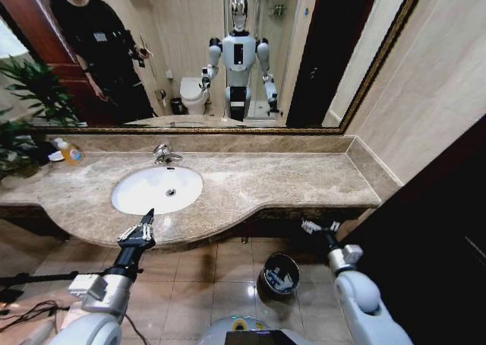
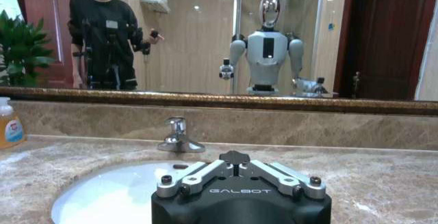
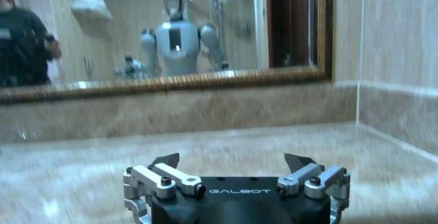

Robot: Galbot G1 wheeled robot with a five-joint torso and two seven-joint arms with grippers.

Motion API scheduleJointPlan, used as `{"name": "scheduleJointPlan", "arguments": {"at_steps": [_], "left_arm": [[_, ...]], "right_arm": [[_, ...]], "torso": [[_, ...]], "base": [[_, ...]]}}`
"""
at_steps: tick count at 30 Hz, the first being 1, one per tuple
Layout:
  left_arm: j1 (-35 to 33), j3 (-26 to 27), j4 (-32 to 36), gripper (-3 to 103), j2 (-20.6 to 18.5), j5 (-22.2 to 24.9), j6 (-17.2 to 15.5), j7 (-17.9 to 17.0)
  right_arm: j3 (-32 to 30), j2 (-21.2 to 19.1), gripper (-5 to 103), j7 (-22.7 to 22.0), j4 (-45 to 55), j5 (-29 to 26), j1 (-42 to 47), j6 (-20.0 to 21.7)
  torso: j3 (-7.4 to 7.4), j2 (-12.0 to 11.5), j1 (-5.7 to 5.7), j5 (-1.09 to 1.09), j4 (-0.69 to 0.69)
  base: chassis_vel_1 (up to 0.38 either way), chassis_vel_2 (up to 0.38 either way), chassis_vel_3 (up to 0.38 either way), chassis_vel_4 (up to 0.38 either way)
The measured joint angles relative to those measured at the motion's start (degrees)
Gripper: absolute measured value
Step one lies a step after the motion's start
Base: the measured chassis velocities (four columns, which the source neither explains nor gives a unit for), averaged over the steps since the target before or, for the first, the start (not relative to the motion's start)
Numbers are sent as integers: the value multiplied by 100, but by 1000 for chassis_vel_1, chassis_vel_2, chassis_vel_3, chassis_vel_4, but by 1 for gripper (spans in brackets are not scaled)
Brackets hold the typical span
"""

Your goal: Pick up the trash from the sink and place it in the trash bin.

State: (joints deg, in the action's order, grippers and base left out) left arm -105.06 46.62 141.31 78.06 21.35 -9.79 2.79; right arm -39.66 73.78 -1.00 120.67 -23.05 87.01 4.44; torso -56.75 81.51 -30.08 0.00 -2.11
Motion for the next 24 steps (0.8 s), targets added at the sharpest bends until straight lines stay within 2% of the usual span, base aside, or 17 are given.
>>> {"name": "scheduleJointPlan", "arguments": {"at_steps": [4, 8, 24], "left_arm": [[0, 0, 0, 0, 0, 0, 0, 0], [0, 0, 0, 0, 0, 0, 0, 0], [0, 0, 0, 0, 0, 0, 0, 0]], "right_arm": [[-25, -8, 100, -54, 539, -19, 105, 304], [19, -11, 100, -147, 715, -28, 89, 403], [74, -71, 100, -280, 839, 17, 28, 546]], "torso": [[0, 0, 0, 0, 0], [0, 0, 0, 0, 0], [0, 0, 0, 0, 0]], "base": [[0, 0, 0, 0], [0, 0, 0, 0], [0, 0, 0, 0]]}}
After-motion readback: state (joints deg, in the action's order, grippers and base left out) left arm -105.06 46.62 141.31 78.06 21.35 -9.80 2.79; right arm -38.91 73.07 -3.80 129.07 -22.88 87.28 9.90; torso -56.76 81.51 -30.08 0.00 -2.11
